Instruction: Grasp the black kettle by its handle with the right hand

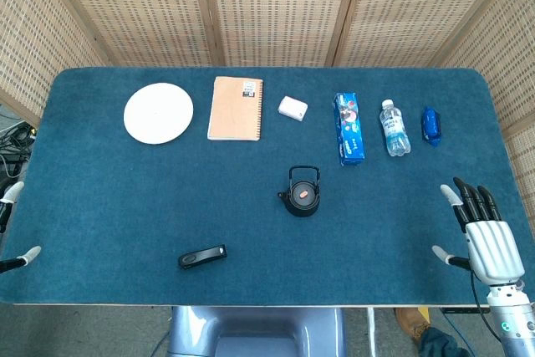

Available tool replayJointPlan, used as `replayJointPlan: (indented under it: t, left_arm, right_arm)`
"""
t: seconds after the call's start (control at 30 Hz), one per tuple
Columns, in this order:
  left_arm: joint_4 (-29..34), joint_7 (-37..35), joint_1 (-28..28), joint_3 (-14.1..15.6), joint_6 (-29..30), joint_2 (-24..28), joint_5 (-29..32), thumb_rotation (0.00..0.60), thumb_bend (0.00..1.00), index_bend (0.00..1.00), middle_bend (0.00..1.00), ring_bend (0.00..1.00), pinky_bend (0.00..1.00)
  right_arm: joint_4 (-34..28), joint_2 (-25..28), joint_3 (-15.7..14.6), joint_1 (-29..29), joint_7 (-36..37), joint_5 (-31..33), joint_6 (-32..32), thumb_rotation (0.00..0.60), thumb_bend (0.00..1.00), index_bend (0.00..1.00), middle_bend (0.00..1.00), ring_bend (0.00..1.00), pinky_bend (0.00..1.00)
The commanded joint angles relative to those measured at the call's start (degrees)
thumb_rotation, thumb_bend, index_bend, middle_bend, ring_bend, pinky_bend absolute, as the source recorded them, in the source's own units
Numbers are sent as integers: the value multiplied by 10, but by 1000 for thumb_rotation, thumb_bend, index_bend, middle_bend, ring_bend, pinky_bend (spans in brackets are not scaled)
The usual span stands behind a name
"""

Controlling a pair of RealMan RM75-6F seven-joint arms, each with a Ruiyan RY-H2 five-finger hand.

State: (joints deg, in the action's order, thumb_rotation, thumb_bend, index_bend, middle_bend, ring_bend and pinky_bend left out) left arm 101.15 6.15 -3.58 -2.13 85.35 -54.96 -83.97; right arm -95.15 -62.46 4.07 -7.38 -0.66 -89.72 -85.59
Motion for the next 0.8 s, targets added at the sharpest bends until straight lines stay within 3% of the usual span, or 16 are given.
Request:
replayJointPlan:
  t: [0.03, 0.3, 0.53, 0.73, 0.8]
  left_arm:
    - [0, 0, 0, 0, -1, 0, 1, 600, 0, 0, 0, 0, 0]
    - [-1, 3, -2, -1, -4, -2, 5, 600, 0, 0, 0, 0, 0]
    - [2, 16, -7, -4, -12, -5, 13, 600, 0, 0, 0, 0, 0]
    - [3, 27, -14, -9, -26, -9, 31, 600, 0, 0, 0, 0, 0]
    - [-1, 27, -19, -14, -36, -11, 45, 600, 0, 0, 0, 0, 0]
  right_arm:
    - [0, 0, -1, 0, 0, 0, 2, 600, 0, 0, 0, 0, 0]
    - [0, -1, -1, -13, 13, 3, 26, 600, 0, 0, 0, 0, 0]
    - [-4, 29, 31, -99, 61, 26, 150, 600, 35, 0, 0, 0, 0]
    - [-11, 52, 68, -187, 109, 63, 273, 600, 360, 0, 0, 0, 0]
    - [-17, 48, 96, -247, 161, 94, 357, 600, 617, 0, 0, 0, 0]
